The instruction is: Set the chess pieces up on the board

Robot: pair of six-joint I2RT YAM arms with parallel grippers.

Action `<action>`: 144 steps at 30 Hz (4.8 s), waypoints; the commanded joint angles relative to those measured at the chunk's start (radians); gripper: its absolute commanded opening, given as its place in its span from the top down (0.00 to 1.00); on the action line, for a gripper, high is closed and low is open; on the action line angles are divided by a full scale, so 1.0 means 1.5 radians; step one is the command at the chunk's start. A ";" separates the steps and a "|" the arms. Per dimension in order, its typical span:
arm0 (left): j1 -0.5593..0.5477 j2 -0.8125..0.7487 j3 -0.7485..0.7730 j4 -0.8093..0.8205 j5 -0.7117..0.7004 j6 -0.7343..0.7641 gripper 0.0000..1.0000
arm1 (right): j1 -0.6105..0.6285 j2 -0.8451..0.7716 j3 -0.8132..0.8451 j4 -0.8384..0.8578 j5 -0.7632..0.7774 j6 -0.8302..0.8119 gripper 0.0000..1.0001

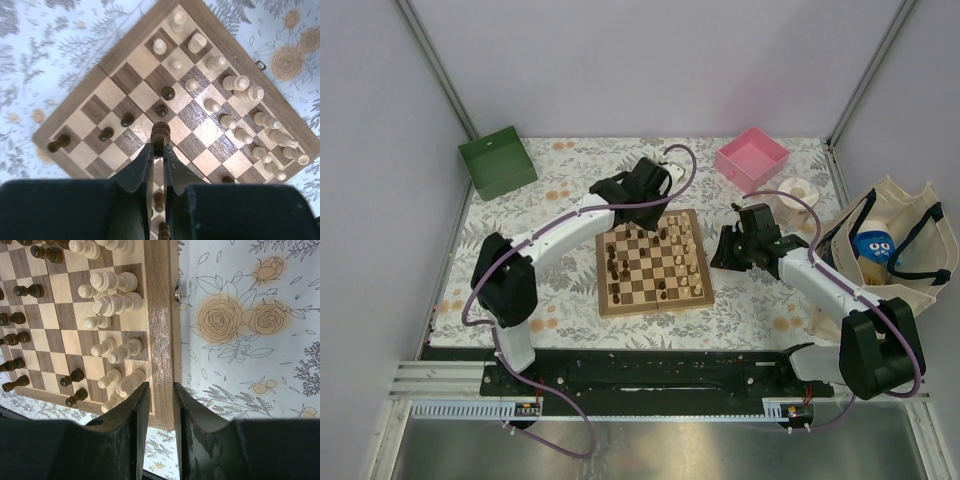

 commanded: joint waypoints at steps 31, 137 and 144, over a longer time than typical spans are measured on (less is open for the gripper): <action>0.115 -0.085 -0.105 0.003 -0.105 -0.095 1.00 | 0.005 -0.008 0.032 0.008 -0.019 0.006 0.66; 0.153 -0.244 -0.228 0.071 -0.130 -0.160 0.23 | 0.099 0.111 0.263 -0.090 0.036 -0.056 0.57; 0.179 -0.378 -0.329 0.076 -0.167 -0.202 0.01 | 0.149 0.238 0.376 -0.106 0.081 -0.067 0.55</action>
